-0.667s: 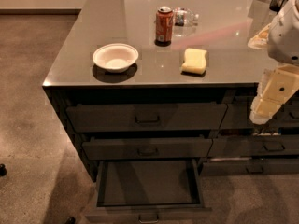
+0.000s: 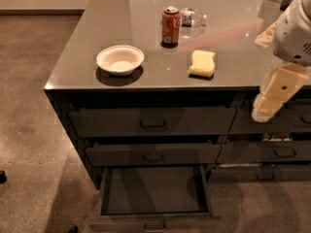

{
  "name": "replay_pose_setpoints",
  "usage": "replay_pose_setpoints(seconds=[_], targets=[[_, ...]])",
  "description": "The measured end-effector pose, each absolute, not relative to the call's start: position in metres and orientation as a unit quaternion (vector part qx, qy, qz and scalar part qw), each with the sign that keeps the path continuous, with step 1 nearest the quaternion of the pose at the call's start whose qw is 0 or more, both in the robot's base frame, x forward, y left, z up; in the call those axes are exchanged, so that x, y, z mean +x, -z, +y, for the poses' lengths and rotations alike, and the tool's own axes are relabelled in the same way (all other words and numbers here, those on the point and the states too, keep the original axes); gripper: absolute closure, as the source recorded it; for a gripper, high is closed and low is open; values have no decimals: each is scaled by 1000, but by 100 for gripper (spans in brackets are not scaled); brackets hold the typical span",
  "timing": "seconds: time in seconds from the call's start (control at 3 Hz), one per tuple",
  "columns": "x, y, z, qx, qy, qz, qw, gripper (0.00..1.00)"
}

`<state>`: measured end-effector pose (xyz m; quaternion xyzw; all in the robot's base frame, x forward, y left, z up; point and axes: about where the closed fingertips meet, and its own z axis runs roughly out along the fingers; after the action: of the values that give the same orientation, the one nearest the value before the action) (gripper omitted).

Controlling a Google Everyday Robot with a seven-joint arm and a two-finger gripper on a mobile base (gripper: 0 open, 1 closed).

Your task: Place sponge into bottom drawer

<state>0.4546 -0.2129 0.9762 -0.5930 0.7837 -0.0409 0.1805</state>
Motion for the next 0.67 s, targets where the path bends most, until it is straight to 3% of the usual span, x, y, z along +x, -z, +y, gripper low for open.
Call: replay_pose_setpoints(seconds=[0.67], targets=[[571,-977,-197,-571,34,775,269,0]])
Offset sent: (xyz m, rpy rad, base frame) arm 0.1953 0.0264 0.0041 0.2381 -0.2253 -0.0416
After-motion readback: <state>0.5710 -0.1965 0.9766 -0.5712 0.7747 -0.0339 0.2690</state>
